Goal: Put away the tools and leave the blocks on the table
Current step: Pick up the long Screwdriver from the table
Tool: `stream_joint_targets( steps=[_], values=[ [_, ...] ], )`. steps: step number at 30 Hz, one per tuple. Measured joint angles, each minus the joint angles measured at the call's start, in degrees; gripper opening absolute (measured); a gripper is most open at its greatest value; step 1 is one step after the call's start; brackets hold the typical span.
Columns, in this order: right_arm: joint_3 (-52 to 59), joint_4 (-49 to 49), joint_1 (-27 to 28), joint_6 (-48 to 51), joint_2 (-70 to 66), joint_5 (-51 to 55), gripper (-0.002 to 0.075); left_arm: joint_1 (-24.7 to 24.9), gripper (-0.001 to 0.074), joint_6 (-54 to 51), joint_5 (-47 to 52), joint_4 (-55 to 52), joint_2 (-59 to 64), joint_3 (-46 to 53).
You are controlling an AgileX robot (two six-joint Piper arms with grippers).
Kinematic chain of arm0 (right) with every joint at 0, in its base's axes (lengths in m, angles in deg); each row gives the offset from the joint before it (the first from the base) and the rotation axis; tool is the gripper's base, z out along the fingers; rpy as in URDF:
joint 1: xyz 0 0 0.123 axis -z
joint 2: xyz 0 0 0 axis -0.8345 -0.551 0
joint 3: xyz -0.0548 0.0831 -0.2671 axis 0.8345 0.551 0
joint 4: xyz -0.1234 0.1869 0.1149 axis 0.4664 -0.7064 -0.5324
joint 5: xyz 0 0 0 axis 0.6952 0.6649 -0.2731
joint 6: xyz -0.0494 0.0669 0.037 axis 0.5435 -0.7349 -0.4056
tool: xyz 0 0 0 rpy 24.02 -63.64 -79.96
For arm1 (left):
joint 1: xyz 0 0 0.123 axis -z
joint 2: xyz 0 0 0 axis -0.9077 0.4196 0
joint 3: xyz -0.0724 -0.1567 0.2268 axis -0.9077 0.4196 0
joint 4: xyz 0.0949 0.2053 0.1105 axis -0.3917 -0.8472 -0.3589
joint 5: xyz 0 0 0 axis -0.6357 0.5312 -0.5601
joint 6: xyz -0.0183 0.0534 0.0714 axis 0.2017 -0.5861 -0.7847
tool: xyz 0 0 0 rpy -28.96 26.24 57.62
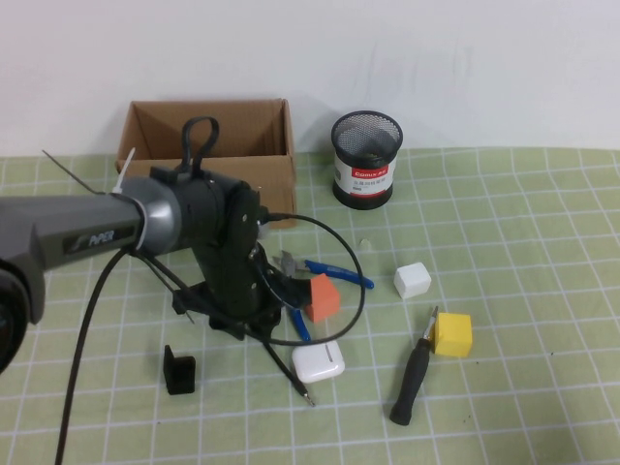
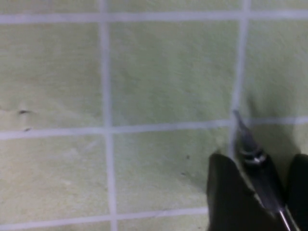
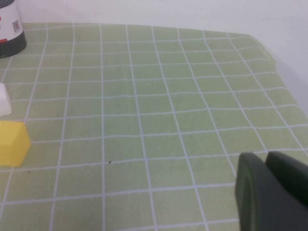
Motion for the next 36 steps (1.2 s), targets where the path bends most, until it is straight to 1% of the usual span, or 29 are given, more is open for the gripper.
stream_joint_targets(
  steps=[3,7,10,11,16,21,25,28,32,34,36],
  values=[
    [0.0,0.0,0.0,0.0,0.0,0.0,-0.0011,0.1,0.0193,-4.0,0.3,1.7,0.1,-0.1],
    [0.0,0.0,0.0,0.0,0.0,0.0,-0.0011,0.1,0.0158,-6.5,0.3,1.3,0.4,-0.2],
    [0.0,0.0,0.0,0.0,0.0,0.0,-0.0011,0.2,0.0074,-6.9,0.5,0.0,0.5,-0.2],
    [0.0,0.0,0.0,0.0,0.0,0.0,-0.0011,0.2,0.0058,-6.9,0.5,-0.4,0.5,-0.2],
    [0.0,0.0,0.0,0.0,0.0,0.0,-0.0011,0.5,0.0055,-7.3,0.1,-2.2,0.5,-0.2],
    [0.0,0.0,0.0,0.0,0.0,0.0,-0.0011,0.9,0.0055,-11.1,-1.0,-3.3,-0.9,0.0],
    [0.0,0.0,0.0,0.0,0.0,0.0,-0.0011,1.2,0.0055,-12.8,-1.3,-5.1,-6.0,1.5],
    [0.0,0.0,0.0,0.0,0.0,0.0,-0.0011,1.9,0.0055,-13.2,-3.4,-6.3,-11.8,4.3],
    [0.0,0.0,0.0,0.0,0.0,0.0,-0.0011,3.6,0.0055,-14.6,-10.0,-8.1,-20.8,10.4],
    [0.0,0.0,0.0,0.0,0.0,0.0,-0.0011,4.4,0.0055,-15.4,-15.4,-8.3,-25.4,14.0],
    [0.0,0.0,0.0,0.0,0.0,0.0,-0.0011,4.8,0.0055,-16.3,-23.6,-8.3,-29.5,18.6]
  ],
)
